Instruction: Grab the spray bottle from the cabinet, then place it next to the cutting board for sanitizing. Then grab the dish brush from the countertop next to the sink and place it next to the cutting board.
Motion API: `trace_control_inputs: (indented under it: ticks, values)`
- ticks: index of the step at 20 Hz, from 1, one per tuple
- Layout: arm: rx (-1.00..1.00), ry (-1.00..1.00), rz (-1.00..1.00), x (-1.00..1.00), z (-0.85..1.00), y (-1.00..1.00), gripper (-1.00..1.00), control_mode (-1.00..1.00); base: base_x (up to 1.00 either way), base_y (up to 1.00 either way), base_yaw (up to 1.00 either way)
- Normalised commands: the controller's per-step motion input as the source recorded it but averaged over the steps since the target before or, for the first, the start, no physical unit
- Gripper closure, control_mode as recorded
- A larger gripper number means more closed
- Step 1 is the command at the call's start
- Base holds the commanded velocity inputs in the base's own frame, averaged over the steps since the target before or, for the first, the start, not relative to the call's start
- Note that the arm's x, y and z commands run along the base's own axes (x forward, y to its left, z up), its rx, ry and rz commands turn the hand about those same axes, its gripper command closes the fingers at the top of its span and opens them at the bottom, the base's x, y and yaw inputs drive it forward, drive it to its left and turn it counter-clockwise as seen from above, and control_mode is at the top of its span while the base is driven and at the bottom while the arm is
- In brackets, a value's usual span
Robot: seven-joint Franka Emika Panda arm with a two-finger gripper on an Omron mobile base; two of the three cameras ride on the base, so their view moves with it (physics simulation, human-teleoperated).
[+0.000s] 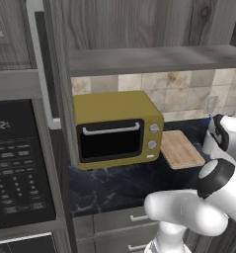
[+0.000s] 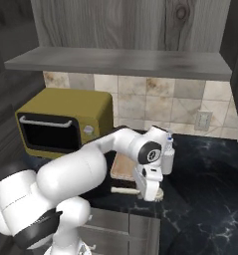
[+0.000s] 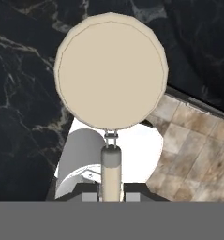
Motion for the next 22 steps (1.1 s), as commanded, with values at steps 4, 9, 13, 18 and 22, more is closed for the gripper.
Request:
trace_control_inputs:
  ticks: [4,9,13,18,22]
  values:
    - [0.01,-0.06,0.00,0.09,-0.37,-0.04,1.00,-1.00,0.00,0.00,0.00]
    - [0.00,-0.07,0.00,0.12,-0.34,-0.01,1.00,-1.00,0.00,0.00,0.00]
    - [0.01,-0.02,0.00,0.28,-0.27,0.00,1.00,-1.00,0.00,0.00,0.00]
    - [0.00,-0.02,0.00,0.44,-0.22,0.00,1.00,-1.00,0.00,0.00,0.00]
    - [0.00,-0.04,0.00,0.49,-0.22,0.00,1.00,-1.00,0.00,0.00,0.00]
